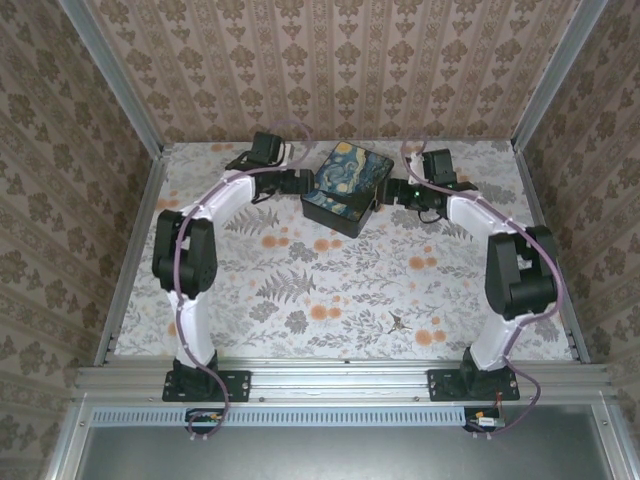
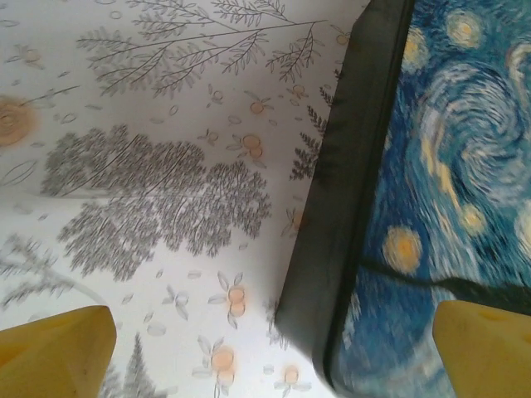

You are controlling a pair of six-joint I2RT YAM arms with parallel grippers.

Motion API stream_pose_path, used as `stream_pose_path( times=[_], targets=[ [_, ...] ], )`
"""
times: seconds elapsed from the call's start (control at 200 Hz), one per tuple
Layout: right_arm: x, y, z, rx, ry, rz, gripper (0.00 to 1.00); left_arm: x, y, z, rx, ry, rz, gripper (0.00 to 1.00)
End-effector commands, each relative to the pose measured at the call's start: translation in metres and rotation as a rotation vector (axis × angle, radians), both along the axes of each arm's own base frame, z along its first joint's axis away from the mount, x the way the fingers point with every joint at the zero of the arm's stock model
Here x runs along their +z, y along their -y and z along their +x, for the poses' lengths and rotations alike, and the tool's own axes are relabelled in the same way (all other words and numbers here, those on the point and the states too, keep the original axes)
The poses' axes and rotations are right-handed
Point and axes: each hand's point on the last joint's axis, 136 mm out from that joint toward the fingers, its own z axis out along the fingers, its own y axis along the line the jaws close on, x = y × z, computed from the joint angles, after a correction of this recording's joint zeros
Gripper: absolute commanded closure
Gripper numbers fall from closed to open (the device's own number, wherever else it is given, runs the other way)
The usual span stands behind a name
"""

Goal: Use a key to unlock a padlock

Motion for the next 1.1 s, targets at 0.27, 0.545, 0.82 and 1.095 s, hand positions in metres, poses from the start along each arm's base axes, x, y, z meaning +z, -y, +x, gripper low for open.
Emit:
stream_pose_path(
  times=[0.27, 0.545, 0.82, 1.095],
  targets=[
    [-0.019, -0.011, 0.089, -0.084, 0.069, 0.047, 0.2, 0.007, 0.047, 0.018, -0.194, 0.039, -0.1, 0.0],
    [-0.027, -0.048, 0.081, 0.084, 0.044, 0.167, 0.35, 0.001, 0.059, 0.012, -0.278, 0.011, -0.126, 0.02],
    [-0.02, -0.096, 0.032, 0.251, -0.022, 0.15, 0.44, -0.004, 0.044, -0.019, -0.259, -0.047, -0.111, 0.05],
    [-0.015, -0.144, -0.046, 0.352, -0.07, 0.101, 0.43, -0.012, 0.002, -0.085, -0.161, -0.097, -0.032, 0.04]
  ],
)
